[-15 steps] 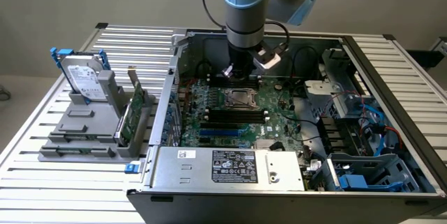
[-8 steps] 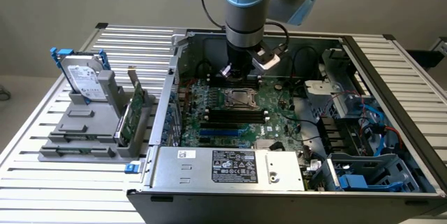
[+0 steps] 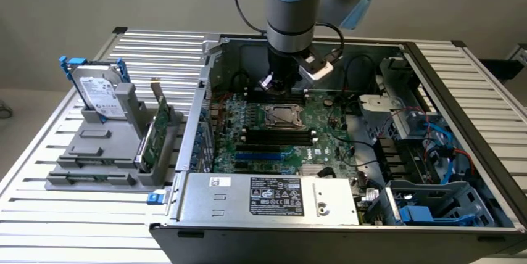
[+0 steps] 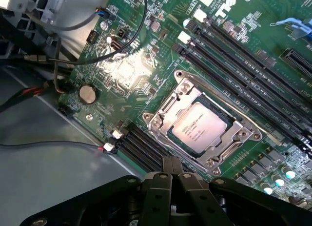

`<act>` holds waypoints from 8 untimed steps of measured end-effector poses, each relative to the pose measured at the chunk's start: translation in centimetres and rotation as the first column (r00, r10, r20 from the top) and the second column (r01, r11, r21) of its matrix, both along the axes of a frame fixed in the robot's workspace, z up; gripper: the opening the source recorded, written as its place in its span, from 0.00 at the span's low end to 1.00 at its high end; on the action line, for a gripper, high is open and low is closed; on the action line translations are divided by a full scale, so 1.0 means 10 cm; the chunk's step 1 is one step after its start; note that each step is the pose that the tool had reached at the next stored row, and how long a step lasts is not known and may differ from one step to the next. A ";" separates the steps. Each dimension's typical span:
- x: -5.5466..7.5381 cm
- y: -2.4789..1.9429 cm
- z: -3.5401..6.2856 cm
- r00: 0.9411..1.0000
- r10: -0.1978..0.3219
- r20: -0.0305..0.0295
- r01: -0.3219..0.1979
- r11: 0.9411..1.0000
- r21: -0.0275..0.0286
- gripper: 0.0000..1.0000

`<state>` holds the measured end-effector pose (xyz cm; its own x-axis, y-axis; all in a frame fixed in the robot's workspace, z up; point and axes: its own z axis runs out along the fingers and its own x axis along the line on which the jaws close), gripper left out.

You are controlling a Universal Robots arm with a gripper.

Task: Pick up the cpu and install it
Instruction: 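Install the first cpu locking lever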

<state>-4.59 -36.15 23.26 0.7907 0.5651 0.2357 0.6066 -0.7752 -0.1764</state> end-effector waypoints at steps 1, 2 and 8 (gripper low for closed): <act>0.00 -0.026 0.006 1.000 0.000 -0.001 0.000 1.000 -0.002 0.11; 0.00 -0.053 0.012 1.000 0.000 -0.002 0.000 1.000 -0.004 0.11; 0.00 -0.186 0.036 1.000 0.000 -0.009 0.000 1.000 -0.026 0.11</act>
<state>-4.60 -38.01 23.62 0.7928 0.5709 0.2136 0.6050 -0.7795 -0.1621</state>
